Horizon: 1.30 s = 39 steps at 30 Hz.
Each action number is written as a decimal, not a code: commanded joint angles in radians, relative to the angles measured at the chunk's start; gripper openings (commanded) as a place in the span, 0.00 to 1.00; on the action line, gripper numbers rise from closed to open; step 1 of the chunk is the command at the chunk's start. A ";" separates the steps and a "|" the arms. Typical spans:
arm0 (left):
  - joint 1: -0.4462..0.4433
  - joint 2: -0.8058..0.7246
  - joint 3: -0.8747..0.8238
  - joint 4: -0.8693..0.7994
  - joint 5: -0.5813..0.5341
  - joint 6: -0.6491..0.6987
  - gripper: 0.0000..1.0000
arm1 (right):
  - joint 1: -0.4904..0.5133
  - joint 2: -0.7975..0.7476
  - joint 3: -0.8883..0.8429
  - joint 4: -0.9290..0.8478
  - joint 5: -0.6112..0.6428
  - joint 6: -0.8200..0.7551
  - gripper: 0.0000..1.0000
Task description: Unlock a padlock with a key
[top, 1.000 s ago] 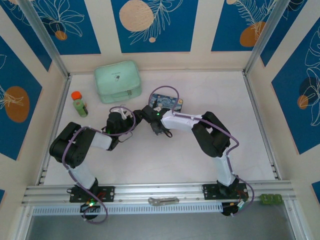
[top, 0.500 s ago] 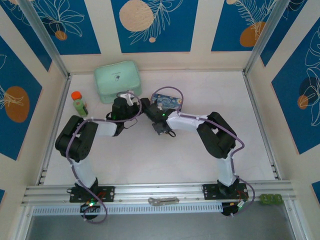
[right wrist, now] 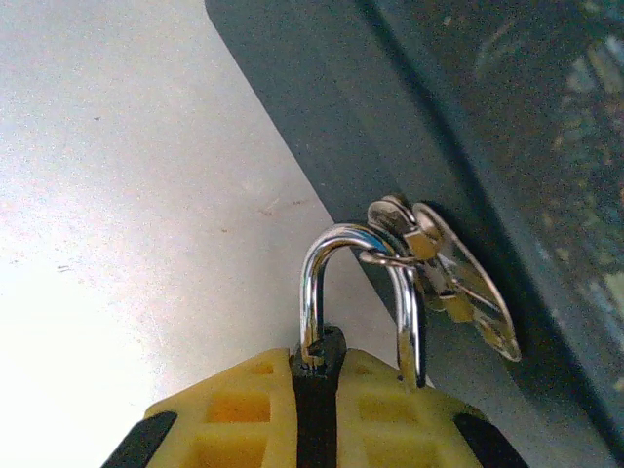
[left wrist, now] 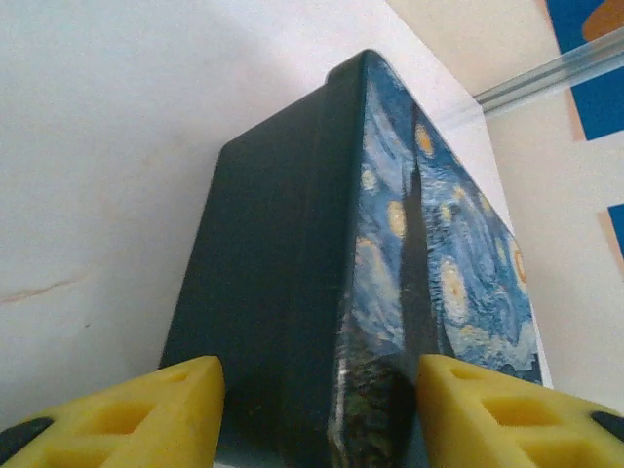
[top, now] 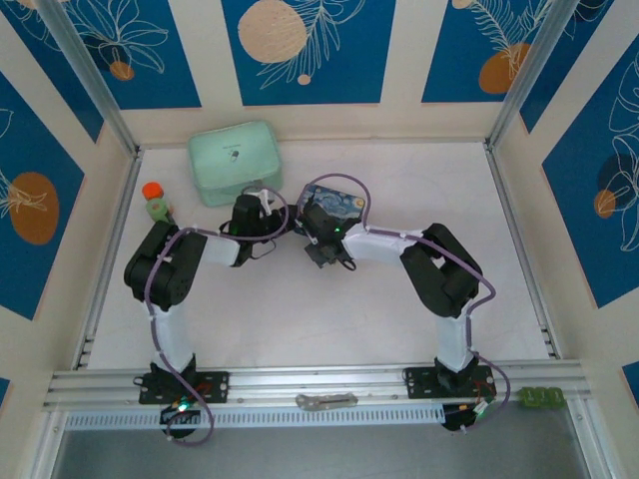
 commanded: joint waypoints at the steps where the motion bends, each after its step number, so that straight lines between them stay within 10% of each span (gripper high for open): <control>1: -0.010 0.020 0.005 -0.011 0.032 0.006 0.49 | -0.012 -0.031 -0.041 0.081 -0.080 -0.053 0.00; 15: -0.031 0.006 -0.030 0.025 0.041 -0.014 0.42 | -0.025 -0.019 -0.015 0.172 -0.074 -0.168 0.00; 26: -0.031 -0.017 -0.042 0.026 0.021 -0.022 0.45 | -0.025 -0.137 -0.097 0.264 -0.308 -0.117 0.00; 39: -0.057 -0.028 -0.048 0.027 0.027 -0.025 0.44 | -0.035 -0.041 0.000 0.251 -0.198 -0.136 0.00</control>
